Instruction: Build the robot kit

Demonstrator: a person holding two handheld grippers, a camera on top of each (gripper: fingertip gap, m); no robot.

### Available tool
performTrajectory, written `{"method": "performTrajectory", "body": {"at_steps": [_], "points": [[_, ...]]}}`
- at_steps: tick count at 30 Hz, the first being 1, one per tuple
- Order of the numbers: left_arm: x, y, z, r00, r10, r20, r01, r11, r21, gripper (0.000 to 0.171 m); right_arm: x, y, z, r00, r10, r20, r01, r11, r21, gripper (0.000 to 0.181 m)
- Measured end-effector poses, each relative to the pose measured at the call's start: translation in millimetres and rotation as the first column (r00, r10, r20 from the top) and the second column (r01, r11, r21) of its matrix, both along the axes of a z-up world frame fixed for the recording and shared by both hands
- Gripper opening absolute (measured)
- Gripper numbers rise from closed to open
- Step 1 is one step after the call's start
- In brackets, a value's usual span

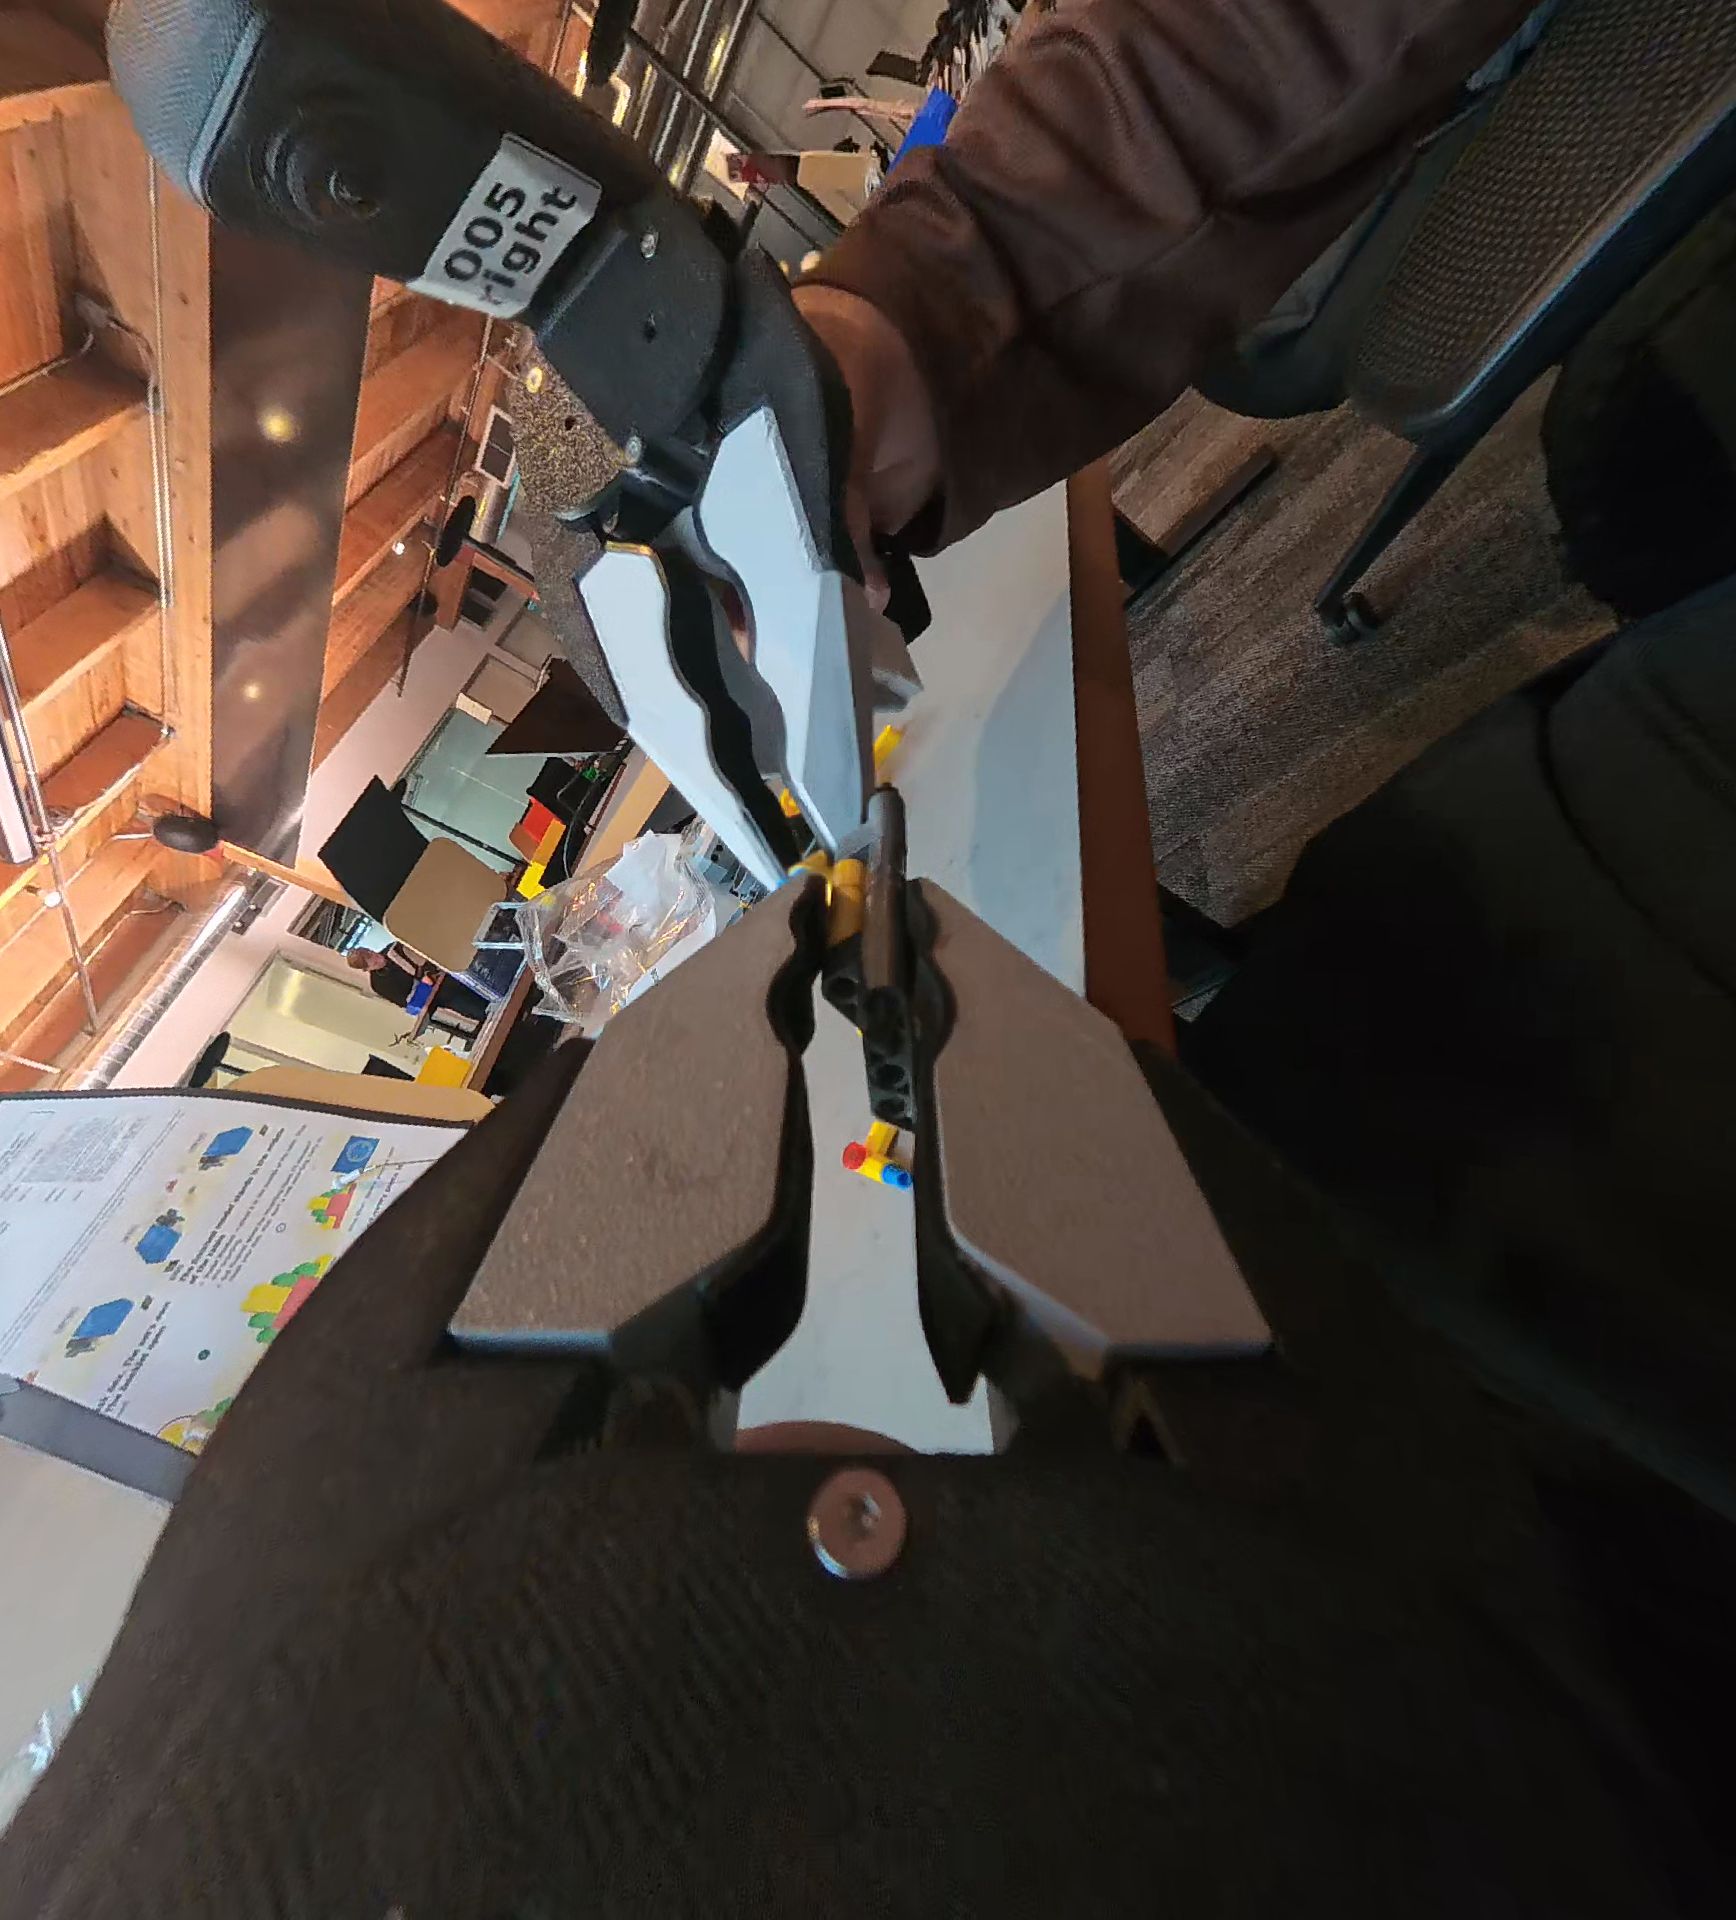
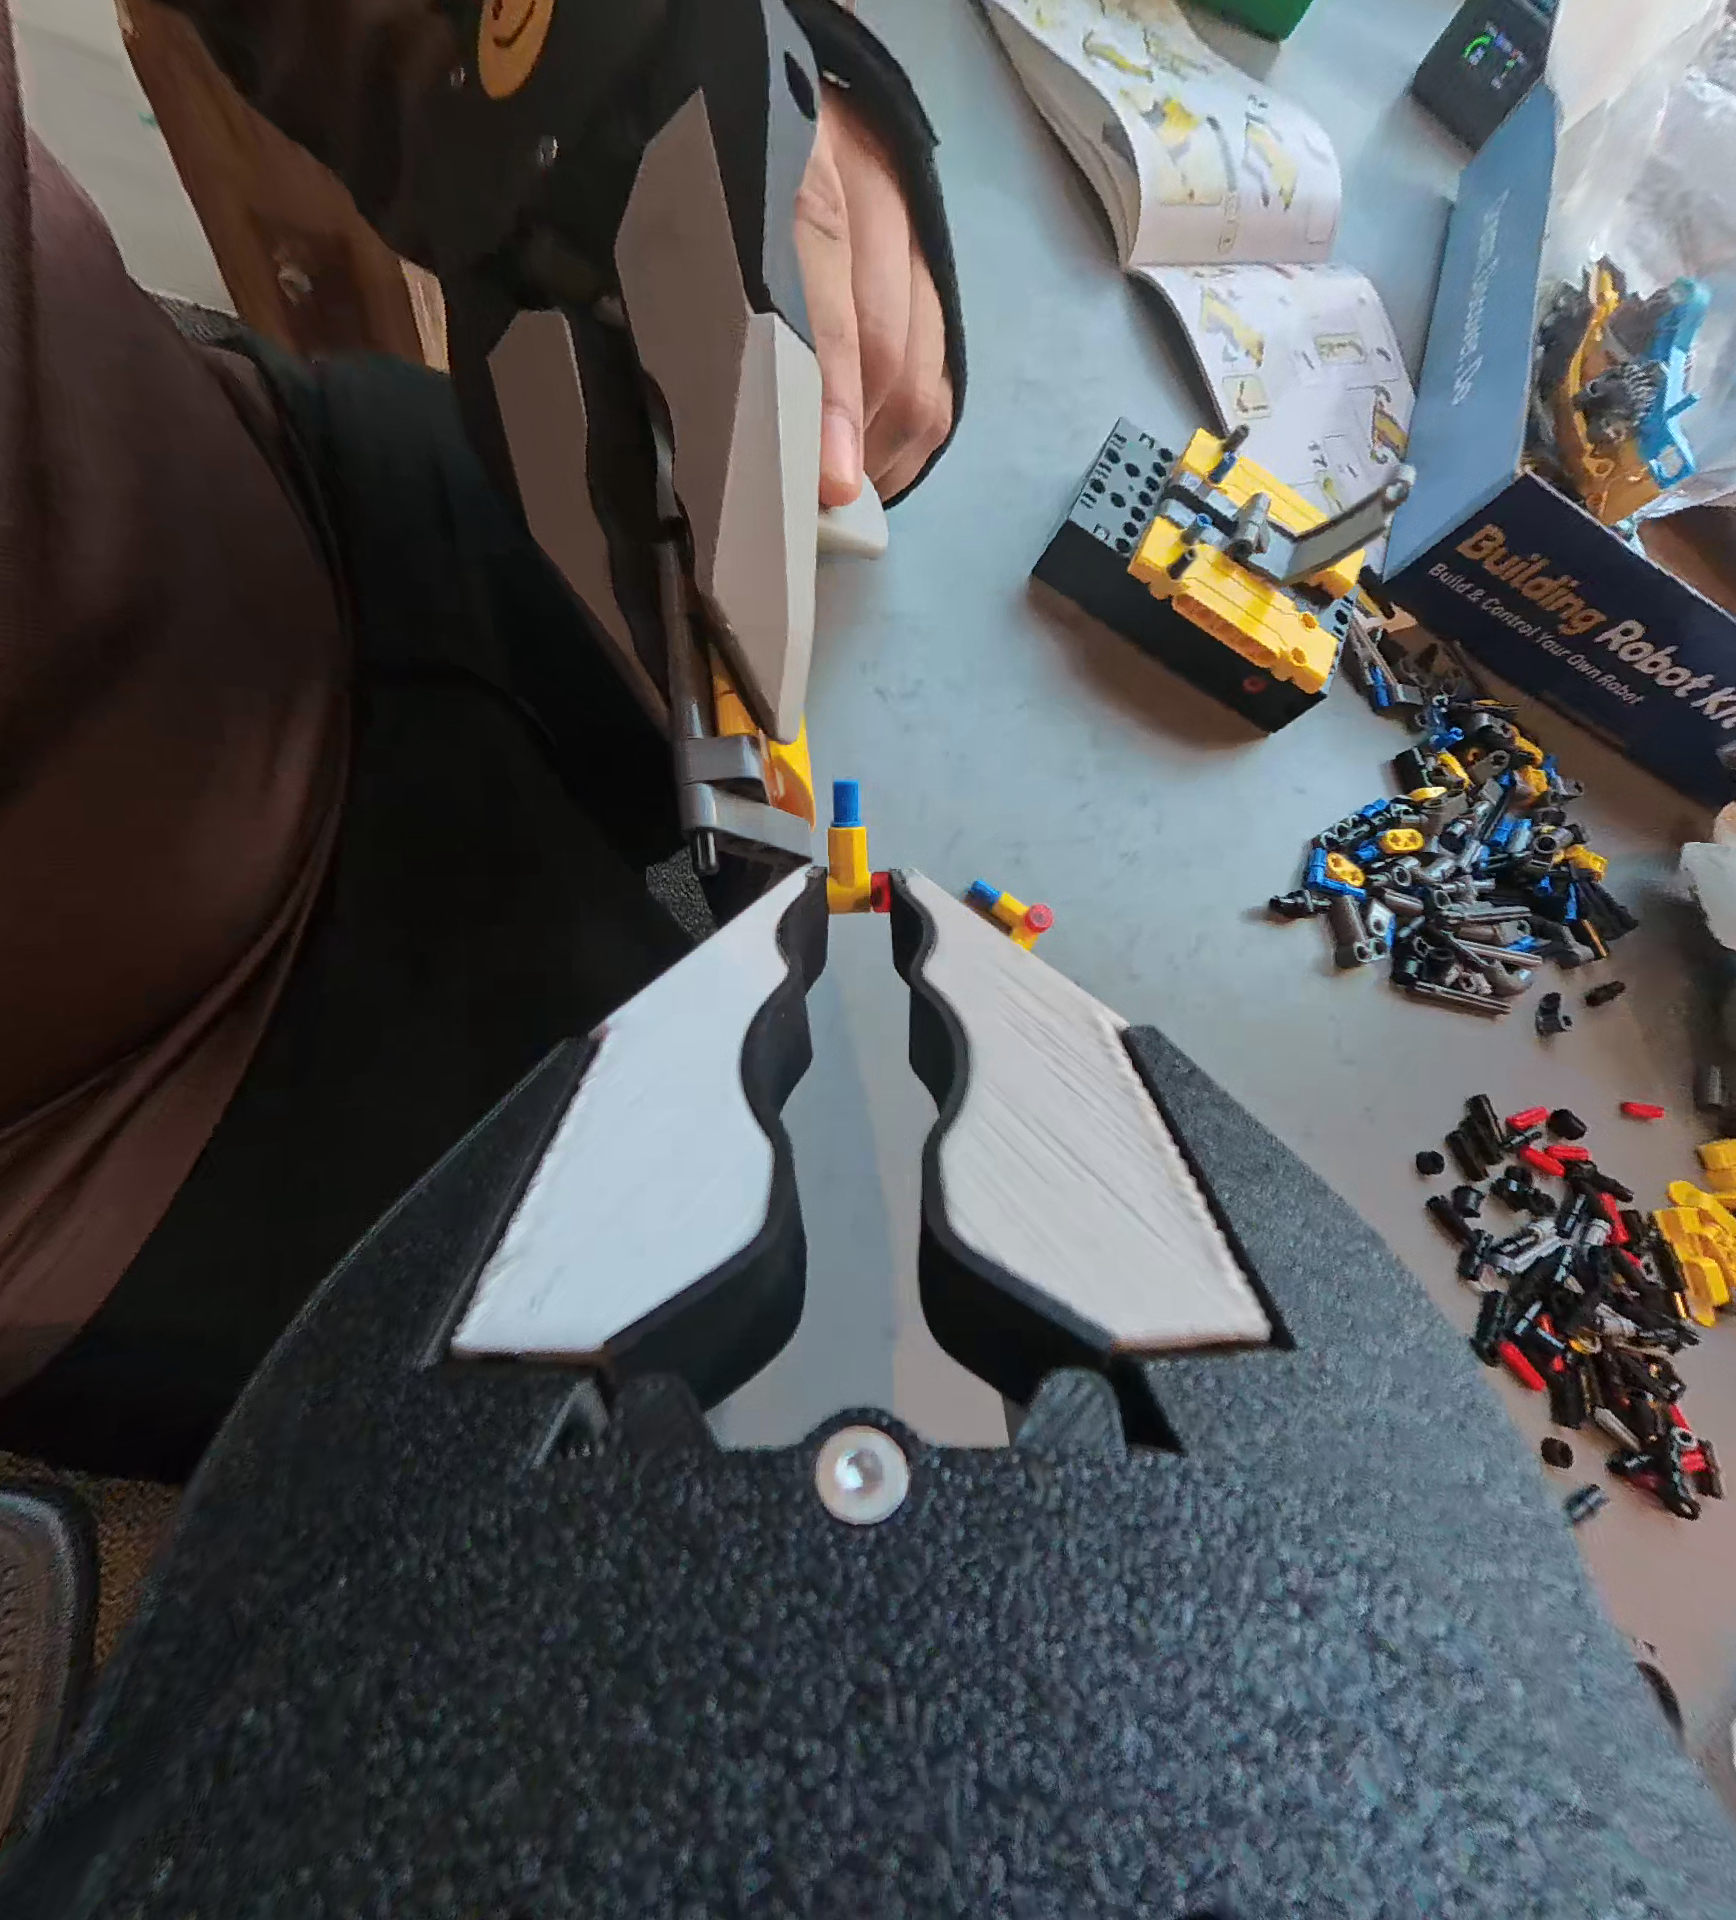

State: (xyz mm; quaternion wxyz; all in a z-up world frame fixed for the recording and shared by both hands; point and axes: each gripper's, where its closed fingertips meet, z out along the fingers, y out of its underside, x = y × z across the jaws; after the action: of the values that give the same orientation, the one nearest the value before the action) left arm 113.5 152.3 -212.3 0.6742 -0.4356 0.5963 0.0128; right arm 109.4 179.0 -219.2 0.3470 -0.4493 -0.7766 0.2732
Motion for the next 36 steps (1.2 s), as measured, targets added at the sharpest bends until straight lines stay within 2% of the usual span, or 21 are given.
{"method": "performTrajectory", "body": {"at_steps": [8, 14, 18, 21, 25, 30, 36], "points": [[-7, 8, -16, 0.997, 0.045, -0.058, -0.046, 0.999, -0.026, 0.013, -3, -3, -21, 0.997, 0.006, 0.078, -0.01, 0.999, 0.045, 0.011], [-19, 17, -31, 0.981, 0.126, -0.145, -0.151, 0.972, -0.179, 0.019, -4, 0, -29, 0.993, -0.02, 0.114, 0.012, 0.997, 0.072, 0.011], [-22, 22, -29, 0.967, 0.178, -0.18, -0.206, 0.968, -0.146, 0.017, -4, 8, -29, 0.991, -0.073, 0.109, 0.064, 0.994, 0.086, 0.011], [-23, 25, -24, 0.969, 0.189, -0.16, -0.211, 0.969, -0.132, 0.015, 0, 15, -26, 0.986, -0.127, 0.107, 0.114, 0.987, 0.115, 0.011], [-25, 26, -19, 0.983, 0.171, -0.074, -0.182, 0.964, -0.196, 0.015, 5, 15, -19, 0.979, -0.184, 0.084, 0.172, 0.976, 0.136, 0.011], [-26, 26, -18, 0.986, 0.16, -0.049, -0.167, 0.963, -0.212, 0.015, 3, 15, -9, 0.979, -0.202, 0.03, 0.195, 0.968, 0.16, 0.011], [-28, 26, -18, 0.987, 0.154, -0.046, -0.161, 0.96, -0.229, 0.015, -3, 7, -19, 0.982, -0.175, 0.07, 0.161, 0.973, 0.168, 0.011]]}}
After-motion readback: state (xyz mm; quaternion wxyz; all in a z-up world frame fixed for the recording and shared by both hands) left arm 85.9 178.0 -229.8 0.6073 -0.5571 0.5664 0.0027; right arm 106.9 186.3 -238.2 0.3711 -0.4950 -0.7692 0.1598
